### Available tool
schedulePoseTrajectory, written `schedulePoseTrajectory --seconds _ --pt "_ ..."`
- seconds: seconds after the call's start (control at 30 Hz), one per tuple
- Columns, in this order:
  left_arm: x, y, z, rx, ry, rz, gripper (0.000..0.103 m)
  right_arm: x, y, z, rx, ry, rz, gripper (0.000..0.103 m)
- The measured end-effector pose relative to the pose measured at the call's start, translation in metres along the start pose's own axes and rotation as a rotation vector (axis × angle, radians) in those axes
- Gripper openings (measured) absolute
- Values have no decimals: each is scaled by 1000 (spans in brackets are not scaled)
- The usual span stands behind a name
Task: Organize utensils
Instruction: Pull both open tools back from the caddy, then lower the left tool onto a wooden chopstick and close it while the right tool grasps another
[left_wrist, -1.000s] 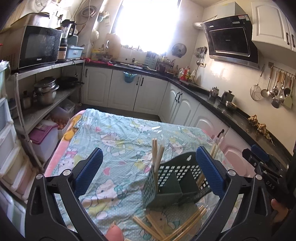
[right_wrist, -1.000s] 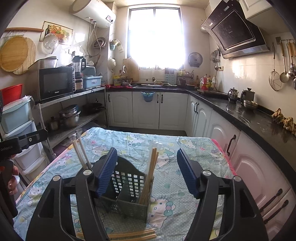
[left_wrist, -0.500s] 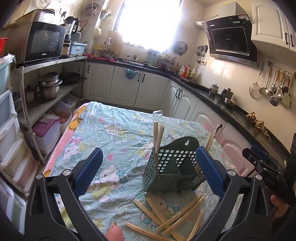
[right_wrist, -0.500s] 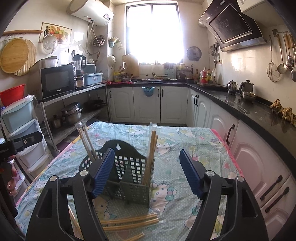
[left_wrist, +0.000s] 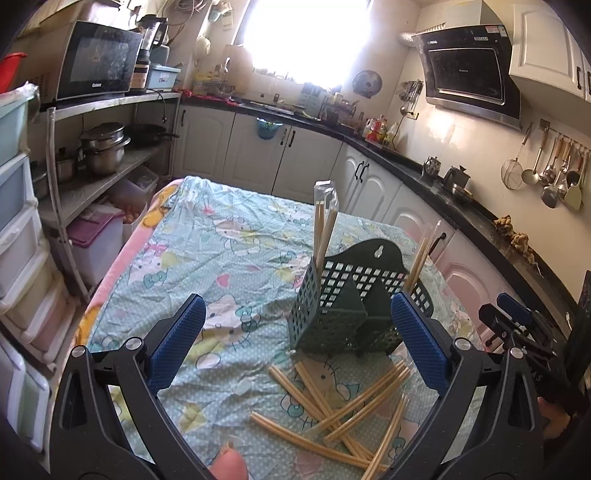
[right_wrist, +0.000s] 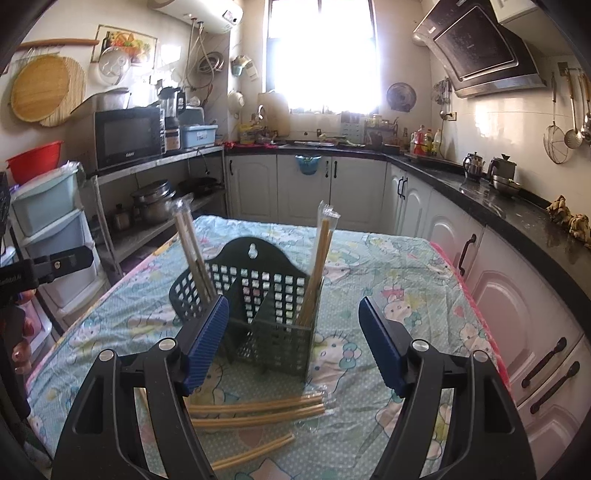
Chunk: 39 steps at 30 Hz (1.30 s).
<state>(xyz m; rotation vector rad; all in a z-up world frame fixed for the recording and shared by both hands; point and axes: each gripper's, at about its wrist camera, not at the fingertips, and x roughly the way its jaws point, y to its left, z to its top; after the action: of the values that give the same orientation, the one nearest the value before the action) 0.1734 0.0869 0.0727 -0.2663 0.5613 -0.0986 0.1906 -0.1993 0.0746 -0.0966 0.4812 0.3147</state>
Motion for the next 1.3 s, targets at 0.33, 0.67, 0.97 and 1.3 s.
schedulePoseTrajectory --seconds 0.33,0.67,0.97,1.3 --pt "14 -3 -28 46 85 21 93 7 10 -28 -45 74 15 71" --pt "29 -8 -57 90 158 38 93 16 7 -49 -63 124 4 71" --pt "41 -11 -85 137 228 13 93 30 -5 -71 -54 182 -30 71" --pt "58 -12 -111 142 316 -68 71 51 -23 -90 -27 247 -58 71"
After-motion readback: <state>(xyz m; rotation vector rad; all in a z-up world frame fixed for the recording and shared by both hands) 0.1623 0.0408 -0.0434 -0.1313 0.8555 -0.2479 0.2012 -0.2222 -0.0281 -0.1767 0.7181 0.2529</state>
